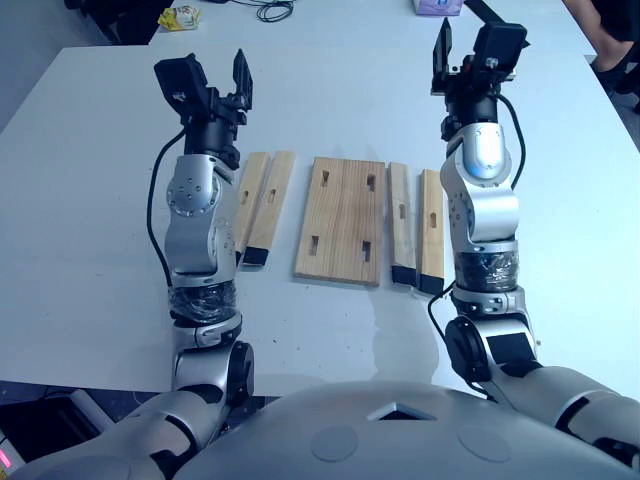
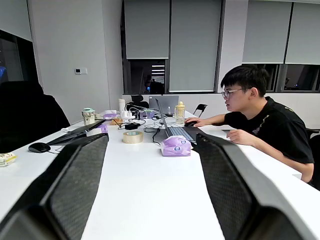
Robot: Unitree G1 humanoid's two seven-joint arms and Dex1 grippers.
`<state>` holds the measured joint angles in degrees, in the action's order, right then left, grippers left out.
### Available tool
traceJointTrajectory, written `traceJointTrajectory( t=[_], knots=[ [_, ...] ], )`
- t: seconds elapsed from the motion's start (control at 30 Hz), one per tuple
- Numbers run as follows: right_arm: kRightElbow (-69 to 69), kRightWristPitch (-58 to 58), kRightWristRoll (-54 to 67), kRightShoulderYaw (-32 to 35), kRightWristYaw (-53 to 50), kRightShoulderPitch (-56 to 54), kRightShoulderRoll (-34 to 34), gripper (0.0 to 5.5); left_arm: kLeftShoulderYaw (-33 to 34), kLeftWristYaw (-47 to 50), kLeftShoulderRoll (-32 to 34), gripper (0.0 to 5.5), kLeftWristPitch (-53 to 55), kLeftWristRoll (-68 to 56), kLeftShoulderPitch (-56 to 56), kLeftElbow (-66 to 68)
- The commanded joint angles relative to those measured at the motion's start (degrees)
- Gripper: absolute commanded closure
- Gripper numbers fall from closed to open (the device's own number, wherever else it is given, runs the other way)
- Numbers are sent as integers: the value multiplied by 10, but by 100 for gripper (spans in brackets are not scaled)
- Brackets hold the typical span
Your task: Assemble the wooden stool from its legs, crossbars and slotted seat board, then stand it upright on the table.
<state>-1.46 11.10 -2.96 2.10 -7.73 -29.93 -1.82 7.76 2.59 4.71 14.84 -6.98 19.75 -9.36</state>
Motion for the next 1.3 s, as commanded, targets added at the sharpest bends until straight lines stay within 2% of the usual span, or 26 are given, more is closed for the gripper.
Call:
traceJointTrajectory(
  t=[0.03, 0.17, 0.3, 0.47, 0.77, 0.93, 1.3],
  knots=[
    [-32, -24, -4, -6, -1, -20, -2, 229, -12, 17, -5, 192, -38, 30, 23, 36],
    [-57, -42, -5, -15, 6, -39, -6, 229, -10, 10, -10, 192, -46, 18, 34, 54],
    [-83, -57, -5, -22, 11, -51, -8, 229, 11, 29, -44, 192, -50, -13, 54, 86],
    [-108, -71, -1, -19, 10, -69, -8, 229, -2, 20, -67, 192, -64, -22, 77, 108],
    [-108, -64, 10, -15, 16, -67, -7, 229, -6, 21, -49, 192, -83, 0, 75, 106],
    [-87, -49, -2, -30, 18, -67, -6, 229, -9, 16, -41, 192, -60, 1, 58, 86],
    [-73, -21, -4, -17, 13, -45, 9, 229, 3, 26, -20, 192, -32, 13, 33, 70]
  ],
)
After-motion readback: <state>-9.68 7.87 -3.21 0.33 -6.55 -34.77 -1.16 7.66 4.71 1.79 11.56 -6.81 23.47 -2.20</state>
